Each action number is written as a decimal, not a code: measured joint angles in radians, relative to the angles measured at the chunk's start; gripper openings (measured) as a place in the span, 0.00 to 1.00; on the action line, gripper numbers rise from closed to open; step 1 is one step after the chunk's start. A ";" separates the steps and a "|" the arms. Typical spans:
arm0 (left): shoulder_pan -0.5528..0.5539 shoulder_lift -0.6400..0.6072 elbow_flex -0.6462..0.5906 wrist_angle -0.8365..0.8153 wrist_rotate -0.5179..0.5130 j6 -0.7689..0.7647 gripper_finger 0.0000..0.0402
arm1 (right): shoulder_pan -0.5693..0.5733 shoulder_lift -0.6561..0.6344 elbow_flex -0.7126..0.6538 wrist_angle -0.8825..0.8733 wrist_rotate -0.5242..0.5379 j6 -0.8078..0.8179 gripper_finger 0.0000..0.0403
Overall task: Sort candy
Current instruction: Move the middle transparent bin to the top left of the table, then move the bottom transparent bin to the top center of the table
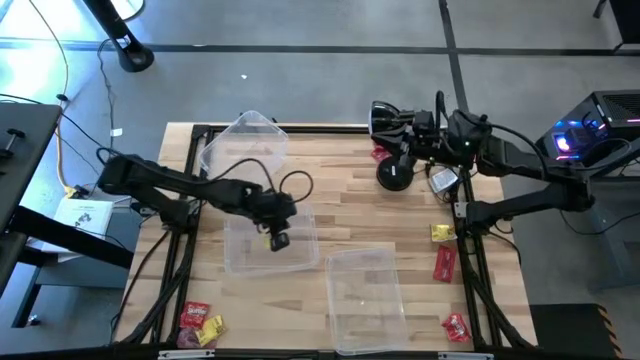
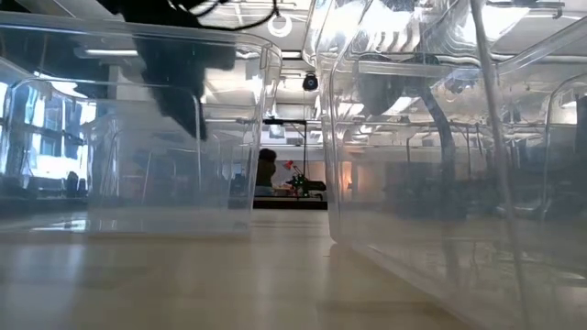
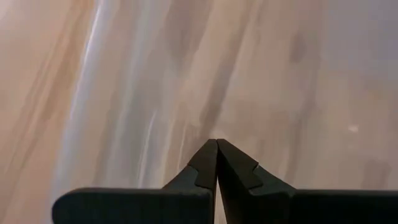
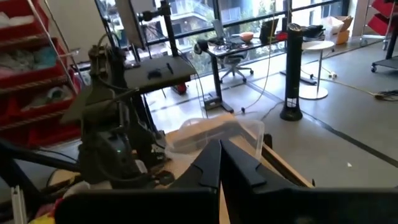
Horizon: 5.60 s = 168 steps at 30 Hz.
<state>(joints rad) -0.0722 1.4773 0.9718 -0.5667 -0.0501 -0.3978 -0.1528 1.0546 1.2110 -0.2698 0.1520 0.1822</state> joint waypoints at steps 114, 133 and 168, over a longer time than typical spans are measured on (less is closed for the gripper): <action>0.854 0.028 0.016 0.390 -0.520 0.574 0.00 | -0.004 0.001 0.000 -0.092 0.069 0.027 0.00; 0.872 0.160 0.249 0.039 -0.046 0.742 0.00 | -0.004 0.104 -0.001 -0.054 0.045 0.027 0.00; 0.851 -0.053 0.399 -0.039 0.300 0.699 0.00 | 0.190 -0.005 0.000 -0.125 -0.303 0.312 0.00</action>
<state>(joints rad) 0.7786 1.4243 1.3705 -0.6058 0.2496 0.3015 0.0368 1.0493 1.2114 -0.3948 -0.1509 0.4946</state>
